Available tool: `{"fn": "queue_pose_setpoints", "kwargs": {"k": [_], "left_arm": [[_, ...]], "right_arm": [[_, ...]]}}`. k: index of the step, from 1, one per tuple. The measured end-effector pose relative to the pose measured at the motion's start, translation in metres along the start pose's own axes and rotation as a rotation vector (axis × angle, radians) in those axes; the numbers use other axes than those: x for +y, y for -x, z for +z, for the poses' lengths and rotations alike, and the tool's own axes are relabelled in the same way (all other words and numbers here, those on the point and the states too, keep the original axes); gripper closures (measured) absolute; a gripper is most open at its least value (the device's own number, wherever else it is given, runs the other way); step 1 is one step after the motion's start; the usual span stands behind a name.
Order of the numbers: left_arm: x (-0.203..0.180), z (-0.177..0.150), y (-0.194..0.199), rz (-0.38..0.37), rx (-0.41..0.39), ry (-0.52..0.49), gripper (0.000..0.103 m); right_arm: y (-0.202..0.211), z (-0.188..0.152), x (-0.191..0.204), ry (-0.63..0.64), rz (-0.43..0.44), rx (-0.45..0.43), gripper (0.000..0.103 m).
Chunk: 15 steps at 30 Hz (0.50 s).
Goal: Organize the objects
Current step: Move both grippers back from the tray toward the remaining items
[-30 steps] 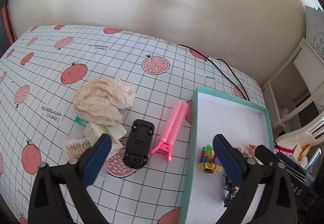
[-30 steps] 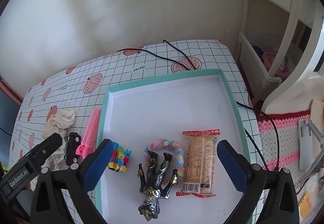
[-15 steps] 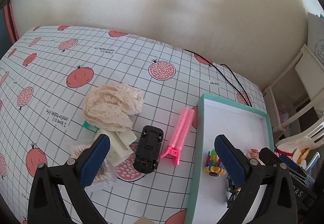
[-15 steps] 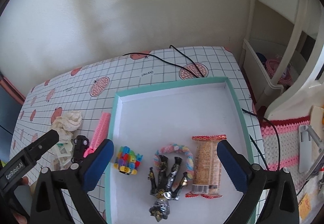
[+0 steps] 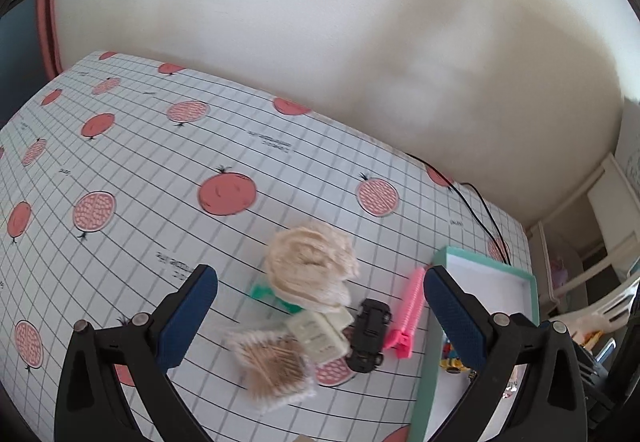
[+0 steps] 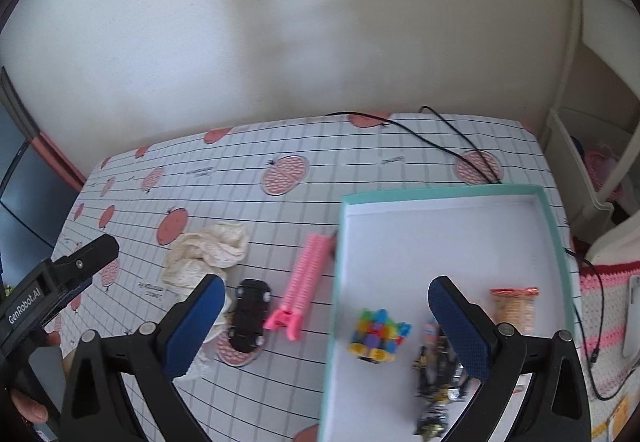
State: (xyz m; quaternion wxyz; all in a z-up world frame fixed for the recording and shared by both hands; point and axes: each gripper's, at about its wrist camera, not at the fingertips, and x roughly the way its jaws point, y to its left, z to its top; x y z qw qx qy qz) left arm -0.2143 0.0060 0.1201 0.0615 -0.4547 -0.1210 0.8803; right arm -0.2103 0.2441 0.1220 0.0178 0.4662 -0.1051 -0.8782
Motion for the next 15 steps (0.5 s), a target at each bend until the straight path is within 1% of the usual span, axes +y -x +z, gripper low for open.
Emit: {"fn": "queue_pose_setpoints", "kwargs": {"k": [9, 12, 15], "left_arm": [[0.046, 0.014, 0.010, 0.029, -0.011, 0.070, 0.000], [0.060, 0.017, 0.010, 0.044, -0.005, 0.087, 0.000], [0.067, 0.018, 0.008, 0.062, 0.009, 0.087, 0.000]], "right_arm": [[-0.020, -0.005, 0.055, 0.059, 0.050, 0.027, 0.000], [-0.027, -0.008, 0.064, 0.063, 0.060, 0.040, 0.000], [-0.034, -0.010, 0.063, 0.047, 0.046, 0.049, 0.000]]}}
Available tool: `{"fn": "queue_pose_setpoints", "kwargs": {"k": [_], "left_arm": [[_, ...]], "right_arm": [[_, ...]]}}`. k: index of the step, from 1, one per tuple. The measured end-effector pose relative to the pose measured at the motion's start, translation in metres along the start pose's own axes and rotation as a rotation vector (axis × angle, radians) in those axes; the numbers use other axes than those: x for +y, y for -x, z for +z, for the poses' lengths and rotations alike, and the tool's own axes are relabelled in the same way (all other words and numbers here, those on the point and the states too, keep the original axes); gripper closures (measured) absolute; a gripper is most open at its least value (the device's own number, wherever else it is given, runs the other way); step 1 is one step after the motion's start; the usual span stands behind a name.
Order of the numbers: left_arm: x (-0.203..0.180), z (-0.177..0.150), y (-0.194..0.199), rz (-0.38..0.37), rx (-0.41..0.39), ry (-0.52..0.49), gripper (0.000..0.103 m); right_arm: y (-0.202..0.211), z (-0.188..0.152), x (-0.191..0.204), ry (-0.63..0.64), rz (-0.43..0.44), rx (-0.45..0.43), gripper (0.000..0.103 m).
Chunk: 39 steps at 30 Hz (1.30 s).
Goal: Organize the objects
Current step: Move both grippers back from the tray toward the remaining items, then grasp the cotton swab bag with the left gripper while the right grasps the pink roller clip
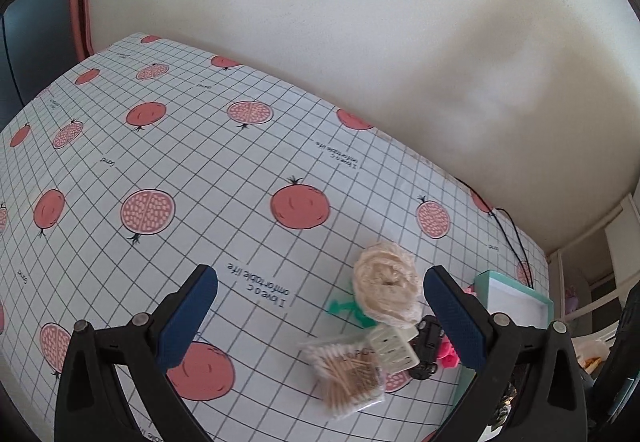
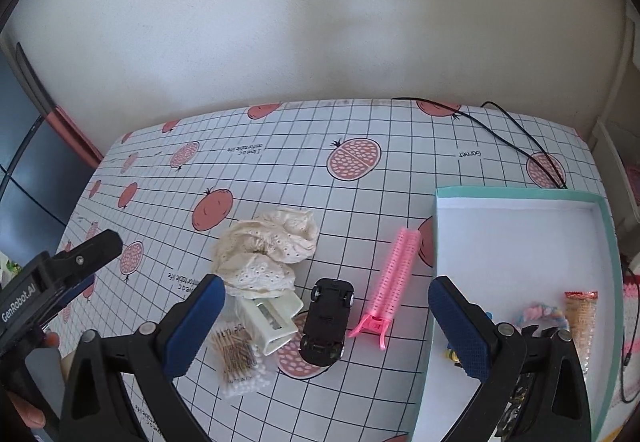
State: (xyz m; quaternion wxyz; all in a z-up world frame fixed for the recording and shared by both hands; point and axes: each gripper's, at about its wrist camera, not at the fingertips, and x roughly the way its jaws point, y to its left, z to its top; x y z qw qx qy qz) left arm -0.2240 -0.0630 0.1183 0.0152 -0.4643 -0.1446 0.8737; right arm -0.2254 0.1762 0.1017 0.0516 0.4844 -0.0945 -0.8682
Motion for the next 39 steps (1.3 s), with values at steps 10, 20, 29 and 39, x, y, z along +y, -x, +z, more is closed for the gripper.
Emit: {"fn": "queue_pose_setpoints", "kwargs": {"k": [10, 20, 29, 39], "left_arm": [[-0.006, -0.015, -0.025, 0.020, 0.088, -0.018, 0.000], [-0.019, -0.040, -0.052, 0.042, 0.201, -0.046, 0.000], [-0.031, -0.053, -0.063, 0.064, 0.252, -0.084, 0.001], [-0.048, -0.068, -0.071, 0.075, 0.289, -0.163, 0.004]], "right_arm": [[-0.024, -0.009, -0.014, -0.025, -0.015, 0.043, 0.019], [-0.039, -0.016, -0.024, -0.048, -0.046, 0.076, 0.049], [-0.048, -0.019, -0.025, -0.051, -0.054, 0.091, 0.064], [-0.057, -0.023, -0.032, -0.084, -0.082, 0.106, 0.072]]}}
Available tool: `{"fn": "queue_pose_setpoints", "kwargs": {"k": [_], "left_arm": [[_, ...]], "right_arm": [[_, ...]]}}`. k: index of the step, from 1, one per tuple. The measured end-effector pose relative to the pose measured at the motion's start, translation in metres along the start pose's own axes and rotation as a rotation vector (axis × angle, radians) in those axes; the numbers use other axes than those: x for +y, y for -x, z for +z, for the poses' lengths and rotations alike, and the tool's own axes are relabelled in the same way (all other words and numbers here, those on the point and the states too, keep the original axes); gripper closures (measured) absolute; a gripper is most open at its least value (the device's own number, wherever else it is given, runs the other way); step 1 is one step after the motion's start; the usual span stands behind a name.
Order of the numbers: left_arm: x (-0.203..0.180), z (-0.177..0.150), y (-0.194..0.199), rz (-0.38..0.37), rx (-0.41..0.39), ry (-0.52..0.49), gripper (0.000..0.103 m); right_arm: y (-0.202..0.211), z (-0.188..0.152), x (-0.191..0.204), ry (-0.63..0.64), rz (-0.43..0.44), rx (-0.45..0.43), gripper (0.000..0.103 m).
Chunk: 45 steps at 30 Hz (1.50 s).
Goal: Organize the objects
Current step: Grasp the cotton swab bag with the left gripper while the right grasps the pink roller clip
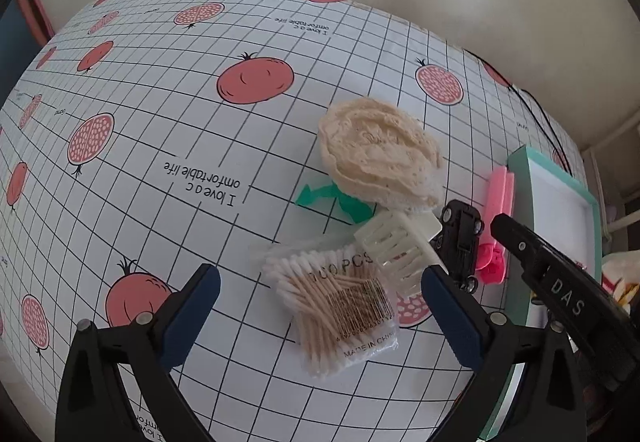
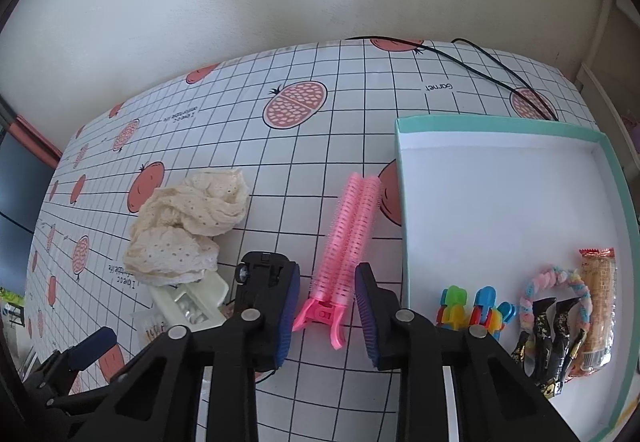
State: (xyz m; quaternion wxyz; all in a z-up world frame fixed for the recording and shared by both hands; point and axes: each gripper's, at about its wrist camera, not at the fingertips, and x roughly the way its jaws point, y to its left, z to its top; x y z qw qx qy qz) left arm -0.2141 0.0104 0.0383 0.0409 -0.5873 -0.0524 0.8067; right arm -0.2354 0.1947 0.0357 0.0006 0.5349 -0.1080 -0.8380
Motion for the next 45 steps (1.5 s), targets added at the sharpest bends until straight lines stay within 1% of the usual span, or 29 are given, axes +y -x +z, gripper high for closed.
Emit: {"fn": "queue_pose_setpoints", "kwargs": {"k": [6, 12, 19, 26, 27, 28, 31, 32, 34, 37, 38, 39, 43, 45], "left_arm": [[-0.008, -0.004, -0.004, -0.005, 0.012, -0.015, 0.005], [-0.015, -0.007, -0.007, 0.007, 0.020, -0.052, 0.005], [-0.021, -0.013, -0.015, 0.037, 0.051, -0.089, 0.005], [-0.019, -0.014, -0.019, 0.048, 0.053, -0.089, 0.006], [-0.018, -0.014, -0.020, 0.048, 0.055, -0.089, 0.011], [-0.017, -0.014, -0.021, 0.047, 0.064, -0.088, 0.019], [-0.014, -0.015, -0.026, 0.047, 0.079, -0.080, 0.024], [-0.013, -0.015, -0.027, 0.054, 0.077, -0.081, 0.025], [-0.013, -0.015, -0.026, 0.068, 0.068, -0.088, 0.033], [-0.009, -0.013, -0.024, 0.075, 0.050, -0.073, 0.043], [-0.007, -0.013, -0.023, 0.076, 0.046, -0.067, 0.044], [-0.005, -0.013, -0.022, 0.078, 0.042, -0.061, 0.049], [0.005, -0.010, -0.021, 0.072, 0.030, -0.027, 0.052], [0.009, -0.009, -0.020, 0.066, 0.027, -0.009, 0.053]], "right_arm": [[-0.006, -0.001, -0.002, -0.006, -0.011, 0.009, 0.074], [-0.007, -0.001, -0.002, 0.001, -0.012, 0.009, 0.074], [-0.008, -0.001, -0.001, 0.002, -0.010, 0.017, 0.074], [-0.008, -0.002, 0.003, 0.010, -0.031, 0.016, 0.073], [-0.008, -0.002, 0.003, 0.012, -0.033, 0.015, 0.073], [-0.008, -0.002, 0.003, 0.013, -0.034, 0.016, 0.073], [-0.009, -0.003, 0.005, 0.016, -0.040, 0.018, 0.072], [-0.009, -0.003, 0.005, 0.017, -0.043, 0.018, 0.072], [-0.011, -0.004, 0.006, 0.021, -0.047, 0.020, 0.071], [-0.012, -0.004, 0.006, 0.020, -0.049, 0.021, 0.070], [-0.012, -0.004, 0.007, 0.023, -0.052, 0.020, 0.070], [-0.012, -0.004, 0.007, 0.025, -0.053, 0.020, 0.070], [-0.016, -0.004, 0.007, 0.025, -0.052, 0.024, 0.069], [-0.020, -0.006, 0.007, 0.029, -0.058, 0.041, 0.069]]}}
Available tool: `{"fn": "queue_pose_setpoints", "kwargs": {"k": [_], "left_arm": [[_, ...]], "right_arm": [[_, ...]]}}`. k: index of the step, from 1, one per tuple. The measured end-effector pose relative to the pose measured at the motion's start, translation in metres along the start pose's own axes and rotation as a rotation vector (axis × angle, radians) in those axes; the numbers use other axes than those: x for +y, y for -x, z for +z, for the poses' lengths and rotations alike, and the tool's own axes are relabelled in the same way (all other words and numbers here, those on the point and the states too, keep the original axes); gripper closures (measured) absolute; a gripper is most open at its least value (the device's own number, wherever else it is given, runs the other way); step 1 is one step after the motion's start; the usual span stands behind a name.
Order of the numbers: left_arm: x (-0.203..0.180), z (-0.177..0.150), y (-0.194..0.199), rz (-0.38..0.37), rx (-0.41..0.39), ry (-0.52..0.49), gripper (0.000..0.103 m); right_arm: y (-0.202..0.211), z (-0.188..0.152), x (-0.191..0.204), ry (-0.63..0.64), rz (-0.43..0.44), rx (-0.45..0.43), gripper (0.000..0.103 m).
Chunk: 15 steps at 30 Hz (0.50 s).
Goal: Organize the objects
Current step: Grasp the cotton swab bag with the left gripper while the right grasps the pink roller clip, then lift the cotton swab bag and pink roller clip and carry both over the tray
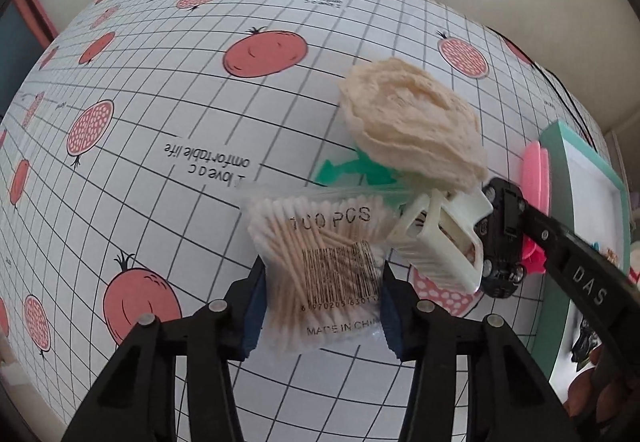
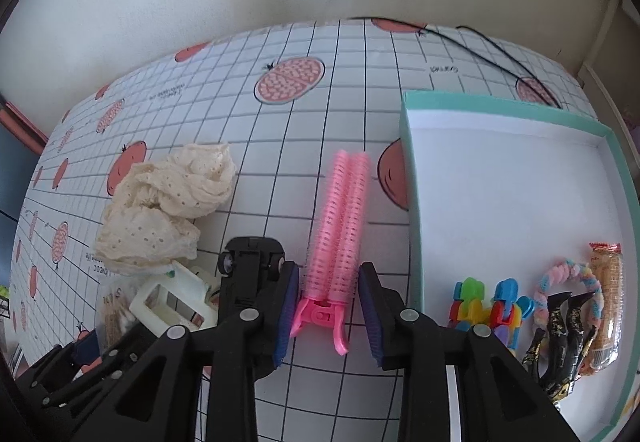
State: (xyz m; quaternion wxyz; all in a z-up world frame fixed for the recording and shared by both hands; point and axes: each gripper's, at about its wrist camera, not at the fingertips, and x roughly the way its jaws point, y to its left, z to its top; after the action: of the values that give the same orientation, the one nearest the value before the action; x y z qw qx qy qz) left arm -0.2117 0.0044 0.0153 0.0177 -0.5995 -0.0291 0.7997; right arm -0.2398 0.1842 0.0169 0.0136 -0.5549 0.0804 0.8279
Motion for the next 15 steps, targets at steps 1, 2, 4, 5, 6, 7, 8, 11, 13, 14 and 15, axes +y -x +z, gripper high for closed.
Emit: {"fn": "queue_pose_setpoints", "kwargs": {"k": [1, 2, 4, 5, 6, 7, 8, 11, 13, 14, 15], "left_arm": [[0.002, 0.000, 0.000, -0.003, -0.001, 0.007, 0.053], [0.003, 0.001, 0.000, -0.008, -0.001, 0.012, 0.053], [0.006, 0.001, 0.000, -0.013, -0.001, 0.022, 0.053], [0.007, 0.001, 0.000, -0.016, -0.002, 0.027, 0.053], [0.007, 0.001, 0.001, -0.018, -0.001, 0.031, 0.053], [0.008, 0.002, 0.001, -0.023, 0.000, 0.036, 0.053], [0.014, -0.002, 0.005, -0.025, -0.001, 0.039, 0.053], [0.017, -0.002, 0.005, -0.030, -0.002, 0.047, 0.053], [0.020, -0.002, 0.006, -0.038, 0.000, 0.056, 0.054], [0.021, -0.002, 0.006, -0.041, 0.001, 0.061, 0.054], [0.023, -0.002, 0.006, -0.044, 0.001, 0.066, 0.054]], "right_arm": [[0.000, 0.000, 0.001, 0.012, -0.010, -0.010, 0.069], [0.000, -0.001, 0.002, 0.017, -0.015, -0.012, 0.069], [0.000, -0.001, 0.003, 0.018, -0.017, -0.011, 0.069], [0.000, -0.002, 0.003, 0.018, -0.017, -0.013, 0.069], [0.000, -0.002, 0.003, 0.019, -0.016, -0.013, 0.069], [0.000, -0.003, 0.002, 0.019, -0.015, -0.014, 0.069], [0.000, -0.003, 0.003, 0.020, -0.014, -0.015, 0.069], [-0.001, -0.003, 0.003, 0.027, -0.013, -0.017, 0.071], [-0.002, -0.004, 0.003, 0.030, -0.014, -0.019, 0.073], [-0.001, -0.004, 0.003, 0.030, -0.015, -0.020, 0.073], [-0.001, -0.004, 0.003, 0.029, -0.012, -0.019, 0.074]]}}
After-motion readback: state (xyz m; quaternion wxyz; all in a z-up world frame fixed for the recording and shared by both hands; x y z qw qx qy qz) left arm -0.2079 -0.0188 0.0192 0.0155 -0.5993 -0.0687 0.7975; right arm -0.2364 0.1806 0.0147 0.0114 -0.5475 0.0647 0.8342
